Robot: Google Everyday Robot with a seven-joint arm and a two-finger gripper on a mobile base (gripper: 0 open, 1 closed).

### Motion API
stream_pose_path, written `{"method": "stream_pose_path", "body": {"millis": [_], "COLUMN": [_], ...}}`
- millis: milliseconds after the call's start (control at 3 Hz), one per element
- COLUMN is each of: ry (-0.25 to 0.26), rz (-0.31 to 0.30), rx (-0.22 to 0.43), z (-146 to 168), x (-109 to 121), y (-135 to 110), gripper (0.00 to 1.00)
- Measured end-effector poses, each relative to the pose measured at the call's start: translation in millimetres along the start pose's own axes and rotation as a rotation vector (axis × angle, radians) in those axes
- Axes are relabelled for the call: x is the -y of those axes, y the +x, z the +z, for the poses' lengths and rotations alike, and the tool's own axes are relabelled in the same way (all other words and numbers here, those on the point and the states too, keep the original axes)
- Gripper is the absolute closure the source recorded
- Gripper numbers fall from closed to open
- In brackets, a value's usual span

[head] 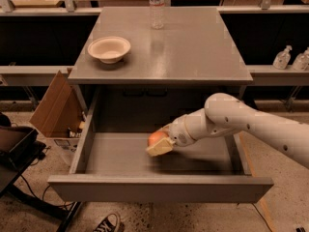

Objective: Place orange into top drawer

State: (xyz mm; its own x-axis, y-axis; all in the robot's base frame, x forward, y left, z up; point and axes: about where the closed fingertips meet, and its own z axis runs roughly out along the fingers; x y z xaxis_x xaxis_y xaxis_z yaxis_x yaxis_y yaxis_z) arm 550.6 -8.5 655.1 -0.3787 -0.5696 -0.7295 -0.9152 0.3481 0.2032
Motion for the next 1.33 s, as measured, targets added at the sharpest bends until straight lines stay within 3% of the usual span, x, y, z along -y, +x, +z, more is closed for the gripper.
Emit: {"method": "stream_pose_path", "body": {"millis": [1333], "ry": [-0.021], "rz": [0.000], "rx": [-0.003], "z": [9.7], "x": [-4.8], "y": [1.1], "gripper": [0.00]}}
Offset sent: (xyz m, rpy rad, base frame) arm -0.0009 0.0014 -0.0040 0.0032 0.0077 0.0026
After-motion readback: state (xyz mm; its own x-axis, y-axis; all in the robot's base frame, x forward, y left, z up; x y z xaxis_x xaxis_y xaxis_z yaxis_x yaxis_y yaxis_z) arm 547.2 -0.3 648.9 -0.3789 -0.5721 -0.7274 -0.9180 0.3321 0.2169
